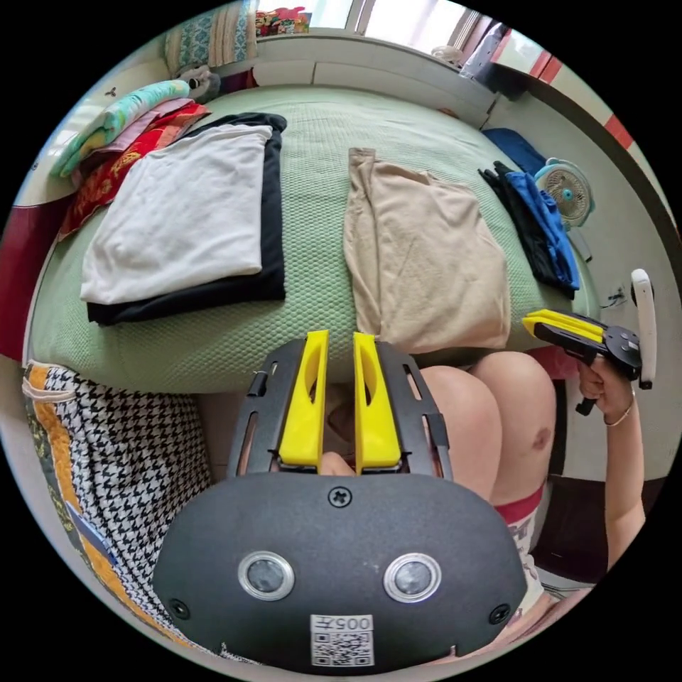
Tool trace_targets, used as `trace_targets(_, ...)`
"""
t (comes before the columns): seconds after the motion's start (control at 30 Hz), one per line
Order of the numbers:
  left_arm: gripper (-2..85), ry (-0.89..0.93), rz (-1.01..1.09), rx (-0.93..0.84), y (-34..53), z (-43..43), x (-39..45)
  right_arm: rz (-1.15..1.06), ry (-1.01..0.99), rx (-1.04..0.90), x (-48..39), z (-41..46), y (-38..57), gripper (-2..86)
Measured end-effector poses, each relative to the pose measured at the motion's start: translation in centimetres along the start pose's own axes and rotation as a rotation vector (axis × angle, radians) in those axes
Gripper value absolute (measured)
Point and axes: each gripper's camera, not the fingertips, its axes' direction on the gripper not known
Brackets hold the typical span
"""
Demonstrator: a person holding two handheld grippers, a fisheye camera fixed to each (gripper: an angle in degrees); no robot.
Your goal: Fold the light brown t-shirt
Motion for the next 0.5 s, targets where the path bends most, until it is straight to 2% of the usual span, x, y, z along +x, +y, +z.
trace_targets(0.1,10.1,0.015,0.018,-0.022,-1.0,1.6,1.5,-0.014,-0.021,0.019,-1.3,0.0,-1.2,6.5)
trace_targets(0.27,11.5,0.011,0.015,-0.066,-1.7,4.3,2.6,-0.019,0.041,-0.107,-1.4,3.9,-1.9,6.1)
trace_targets(0.37,11.9,0.027,0.017,-0.063,-1.8,4.9,2.9,-0.031,0.009,-0.108,-1.1,2.8,-1.9,6.2)
trace_targets(0.5,12.6,0.023,0.055,-0.066,-1.6,6.2,3.9,-0.061,0.049,-0.005,-0.4,-0.2,-2.1,8.4)
